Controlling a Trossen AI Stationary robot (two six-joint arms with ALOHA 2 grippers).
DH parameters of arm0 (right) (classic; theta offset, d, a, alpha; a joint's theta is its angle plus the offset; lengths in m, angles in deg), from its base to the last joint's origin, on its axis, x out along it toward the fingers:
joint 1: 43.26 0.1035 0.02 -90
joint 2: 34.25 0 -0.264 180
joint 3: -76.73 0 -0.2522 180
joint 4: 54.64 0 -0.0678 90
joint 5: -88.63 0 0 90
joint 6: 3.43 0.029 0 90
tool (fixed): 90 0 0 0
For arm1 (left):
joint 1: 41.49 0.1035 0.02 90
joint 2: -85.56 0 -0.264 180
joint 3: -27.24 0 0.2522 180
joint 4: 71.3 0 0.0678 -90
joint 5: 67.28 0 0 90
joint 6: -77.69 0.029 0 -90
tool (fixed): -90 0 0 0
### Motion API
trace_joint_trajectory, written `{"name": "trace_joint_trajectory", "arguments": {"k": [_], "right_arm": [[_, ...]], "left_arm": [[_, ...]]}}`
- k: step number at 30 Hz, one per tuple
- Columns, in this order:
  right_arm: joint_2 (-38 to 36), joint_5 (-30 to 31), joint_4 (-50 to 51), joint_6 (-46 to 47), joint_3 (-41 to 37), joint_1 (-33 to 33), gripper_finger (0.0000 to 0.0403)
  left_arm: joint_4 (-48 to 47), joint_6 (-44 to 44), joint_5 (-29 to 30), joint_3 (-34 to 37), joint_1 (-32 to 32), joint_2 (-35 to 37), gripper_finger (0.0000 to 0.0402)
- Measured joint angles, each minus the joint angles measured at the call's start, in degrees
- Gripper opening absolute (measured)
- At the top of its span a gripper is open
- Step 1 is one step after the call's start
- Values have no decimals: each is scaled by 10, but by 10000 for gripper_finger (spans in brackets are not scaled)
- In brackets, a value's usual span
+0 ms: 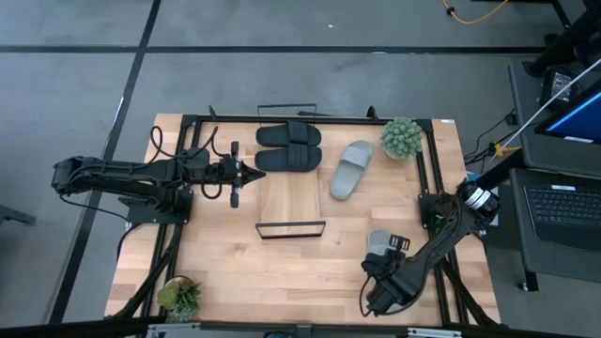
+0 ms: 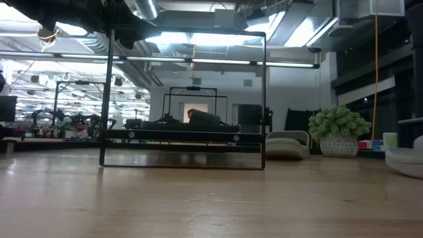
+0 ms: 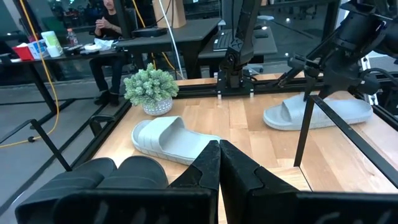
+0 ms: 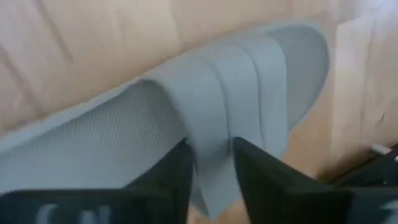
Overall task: Pick and place slides into the shelf
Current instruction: Move the bottom gray slides to the bottom right of the shelf
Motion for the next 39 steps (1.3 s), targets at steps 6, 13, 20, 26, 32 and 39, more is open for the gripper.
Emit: {"name": "trace_joint_trajectory", "arguments": {"k": [6,13,20,26,32,39], "right_arm": [[-1,38,-1,-11,1,-34,15],[-1,74,-2,-10,0,-71,11],[-1,82,-2,-10,0,-116,11],[-1,79,0,-38,0,-155,11],[-1,74,4,-62,0,-189,11],[-1,76,6,-89,0,-213,56]], "left_arm": [[0,-8,0,0,0,0,0],[0,-15,0,0,0,0,0],[0,-15,0,0,0,0,0],[-5,-15,0,0,0,0,0],[-24,-13,0,0,0,-1,0],[-27,5,0,0,0,-1,0]]}}
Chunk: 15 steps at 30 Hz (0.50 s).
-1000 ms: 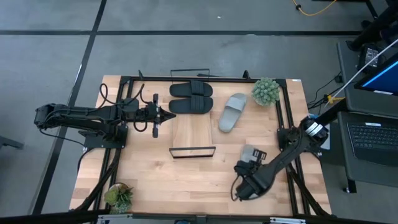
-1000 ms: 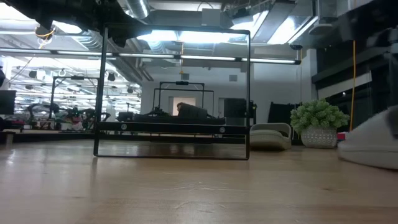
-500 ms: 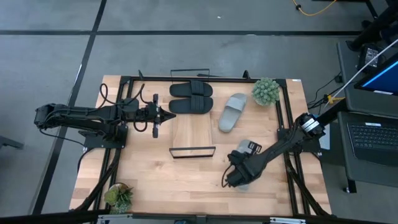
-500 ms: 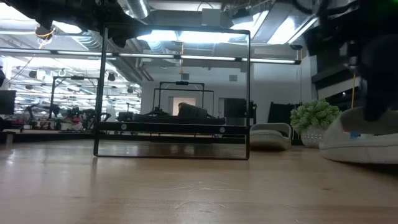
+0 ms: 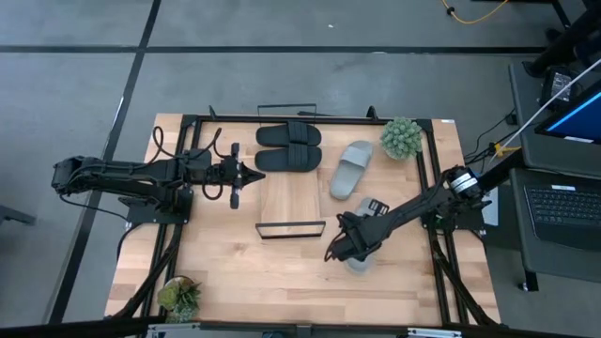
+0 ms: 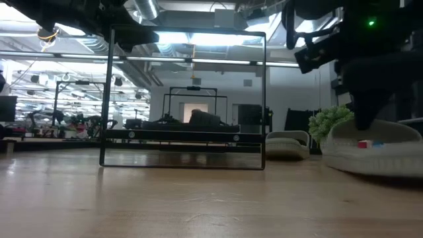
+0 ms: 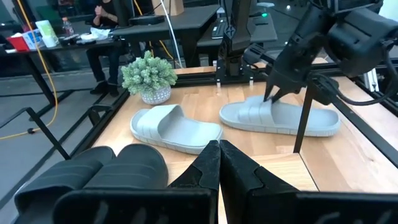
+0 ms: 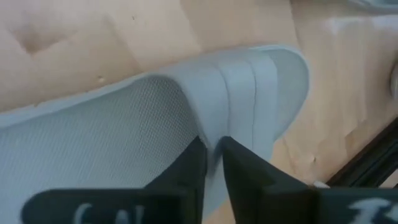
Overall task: Pick and place slides into the shelf
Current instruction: Move the bottom gray slides to the bottom right of the shelf, then put the top gray slides on the shelf
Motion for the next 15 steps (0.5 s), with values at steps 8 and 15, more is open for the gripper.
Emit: {"name": "trace_joint_trajectory", "arguments": {"k": [8,15], "right_arm": [[0,-2,11,-25,48,-1,93],[0,9,43,-65,108,-4,98]], "left_arm": [[0,0,0,0,0,0,0],[-1,-3,0,0,0,0,0]]}}
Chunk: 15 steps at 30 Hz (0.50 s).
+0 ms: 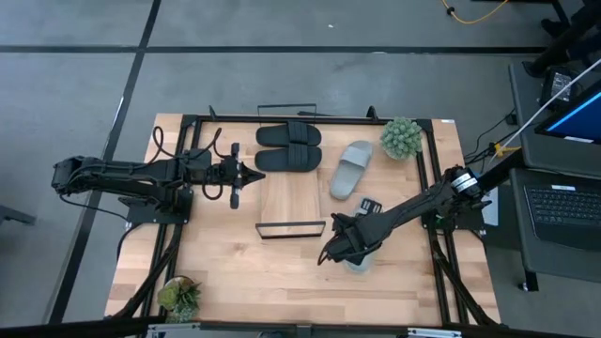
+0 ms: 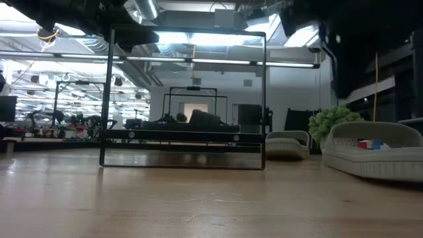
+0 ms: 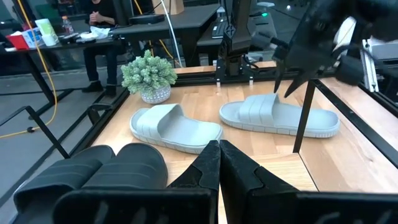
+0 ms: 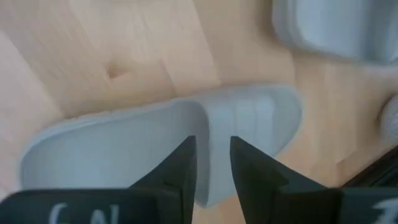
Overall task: Pick and place slides into the shelf
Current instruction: Put the top gray slides on the shelf
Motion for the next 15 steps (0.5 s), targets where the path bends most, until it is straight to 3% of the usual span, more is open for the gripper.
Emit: {"name": "trace_joint_trajectory", "arguments": {"k": [7,15], "right_arm": [[0,51,34,-66,79,-31,93],[-32,108,32,-204,131,-109,8]], "left_arm": [[0,0,0,0,0,0,0],[0,0,0,0,0,0,0]]}}
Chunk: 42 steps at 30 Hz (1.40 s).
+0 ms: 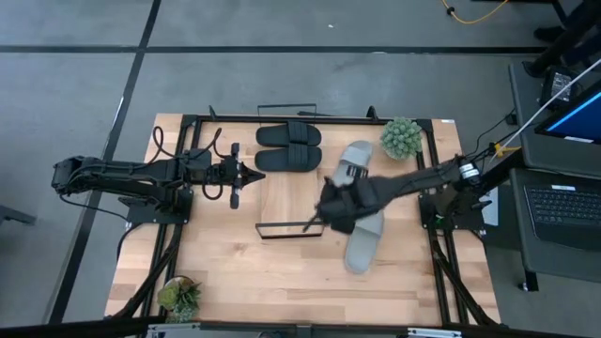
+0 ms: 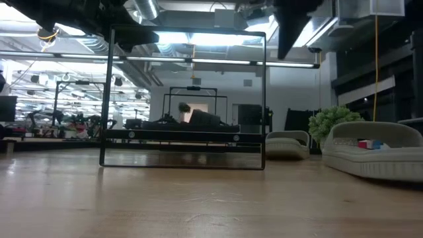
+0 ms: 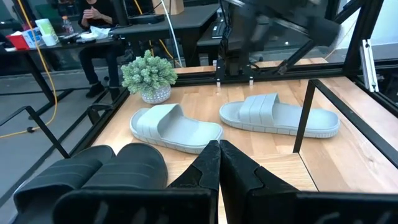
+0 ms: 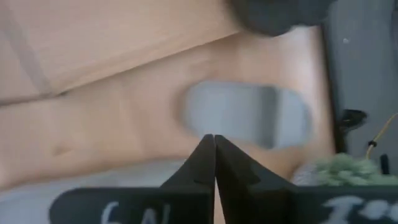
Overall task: Pick and place slides into the shelf
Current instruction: Put the top gray slides on the shelf
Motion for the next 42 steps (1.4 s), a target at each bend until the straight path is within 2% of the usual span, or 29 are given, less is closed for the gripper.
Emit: {"name": "trace_joint_trajectory", "arguments": {"k": [4,7,14,18,25,33,40,42], "right_arm": [[-41,5,-33,-54,-29,-58,6],[-83,-24,-80,-115,-67,-109,4],[-201,-214,-266,-241,-199,-260,3],[-233,-289,-296,-278,-247,-338,4],[-223,-392,-320,-385,-278,-445,8],[-182,-484,-322,-408,-278,-558,9],[-133,-572,-327,-434,-278,-624,9],[-116,-575,-331,-434,-278,-636,9]], "left_arm": [[0,0,0,0,0,0,0],[0,0,0,0,0,0,0],[0,0,0,0,0,0,0],[0,0,0,0,0,0,0],[1,0,0,0,0,0,0],[7,16,2,0,0,0,0],[7,16,2,0,0,0,0],[7,16,2,0,0,0,0]]}}
